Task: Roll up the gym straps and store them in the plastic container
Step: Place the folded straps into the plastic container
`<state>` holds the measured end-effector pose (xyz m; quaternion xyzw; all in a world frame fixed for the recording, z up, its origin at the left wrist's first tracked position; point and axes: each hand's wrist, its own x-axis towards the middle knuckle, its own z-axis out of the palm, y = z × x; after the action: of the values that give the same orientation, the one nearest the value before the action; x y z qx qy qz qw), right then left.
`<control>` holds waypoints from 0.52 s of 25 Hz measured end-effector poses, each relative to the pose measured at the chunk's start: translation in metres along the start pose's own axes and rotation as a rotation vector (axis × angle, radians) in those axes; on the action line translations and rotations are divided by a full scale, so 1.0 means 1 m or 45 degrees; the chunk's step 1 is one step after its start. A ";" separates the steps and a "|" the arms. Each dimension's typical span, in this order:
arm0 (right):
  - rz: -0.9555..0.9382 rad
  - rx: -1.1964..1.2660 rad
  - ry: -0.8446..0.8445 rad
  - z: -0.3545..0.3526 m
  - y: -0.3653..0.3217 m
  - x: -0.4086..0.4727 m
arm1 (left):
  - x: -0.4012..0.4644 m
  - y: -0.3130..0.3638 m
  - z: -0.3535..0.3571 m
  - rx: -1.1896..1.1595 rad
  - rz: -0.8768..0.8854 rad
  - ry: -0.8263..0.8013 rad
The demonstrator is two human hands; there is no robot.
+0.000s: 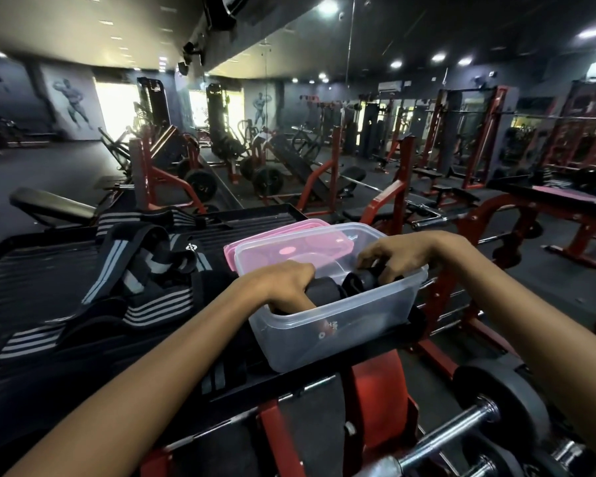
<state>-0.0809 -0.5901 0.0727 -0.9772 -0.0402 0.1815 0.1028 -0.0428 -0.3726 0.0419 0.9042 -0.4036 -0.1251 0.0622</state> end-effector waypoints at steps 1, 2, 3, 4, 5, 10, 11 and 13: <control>-0.008 0.014 0.015 0.003 -0.001 0.000 | 0.001 0.001 0.002 -0.021 0.024 0.024; -0.014 0.017 0.045 0.006 0.000 0.001 | 0.001 0.002 0.004 -0.044 0.043 0.028; -0.024 0.012 0.097 0.011 0.000 0.002 | 0.000 0.003 0.005 -0.061 0.059 0.029; -0.039 0.005 0.173 0.016 0.001 0.003 | 0.000 0.002 0.005 -0.070 0.077 0.021; -0.061 0.009 0.247 0.020 0.001 0.003 | -0.001 0.002 0.005 -0.066 0.103 0.021; -0.077 0.066 0.382 0.027 -0.002 0.001 | -0.001 -0.004 0.003 -0.176 0.143 0.113; -0.065 0.058 0.382 0.027 -0.002 0.001 | -0.001 -0.004 0.003 -0.198 0.136 0.121; -0.035 0.032 0.342 0.026 -0.004 0.001 | 0.000 -0.004 0.004 -0.177 0.120 0.111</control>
<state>-0.0896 -0.5811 0.0494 -0.9907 -0.0372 0.0479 0.1219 -0.0414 -0.3701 0.0371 0.8823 -0.4330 -0.1105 0.1482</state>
